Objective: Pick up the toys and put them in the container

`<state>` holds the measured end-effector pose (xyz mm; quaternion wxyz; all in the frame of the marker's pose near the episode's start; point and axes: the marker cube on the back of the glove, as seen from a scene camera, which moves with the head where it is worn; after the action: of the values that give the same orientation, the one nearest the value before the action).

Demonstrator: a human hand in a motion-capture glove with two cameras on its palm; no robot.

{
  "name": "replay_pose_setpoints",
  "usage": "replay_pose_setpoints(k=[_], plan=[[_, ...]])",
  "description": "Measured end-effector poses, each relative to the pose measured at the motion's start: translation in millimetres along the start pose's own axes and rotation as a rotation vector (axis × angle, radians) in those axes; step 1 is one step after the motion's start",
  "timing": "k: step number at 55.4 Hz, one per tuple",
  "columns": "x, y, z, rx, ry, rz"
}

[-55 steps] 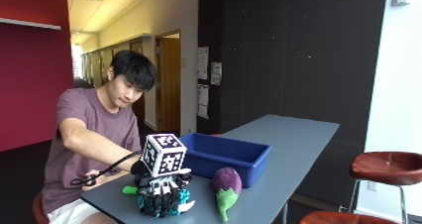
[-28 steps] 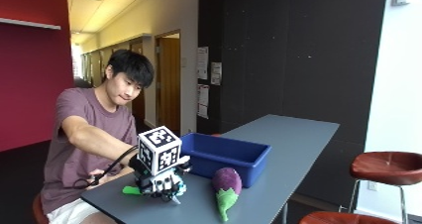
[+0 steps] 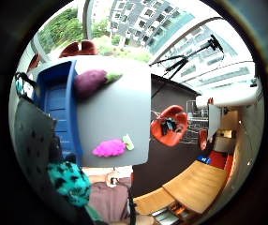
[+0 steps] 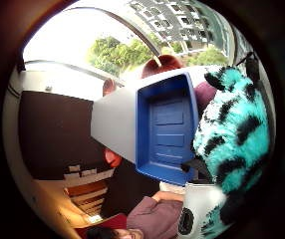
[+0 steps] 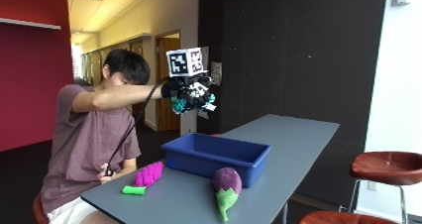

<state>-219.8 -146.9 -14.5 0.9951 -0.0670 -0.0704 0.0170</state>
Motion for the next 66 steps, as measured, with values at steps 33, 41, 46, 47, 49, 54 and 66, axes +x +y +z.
replay_pose_setpoints(k=[33, 41, 46, 47, 49, 54, 66], plan=[[-99.4, 45.7, 105.6, -0.641, 0.383, -0.420], [-87.0, 30.8, 82.6, -0.515, 0.201, -0.259], [-65.3, 27.6, 66.0, -0.481, 0.209, -0.222], [-59.7, 27.8, 62.1, -0.474, 0.213, -0.219], [-47.1, 28.5, 54.4, -0.455, 0.224, -0.209], [-16.4, 35.4, 37.9, -0.409, 0.253, -0.197], [58.8, 73.1, 31.9, -0.366, 0.274, -0.199]])
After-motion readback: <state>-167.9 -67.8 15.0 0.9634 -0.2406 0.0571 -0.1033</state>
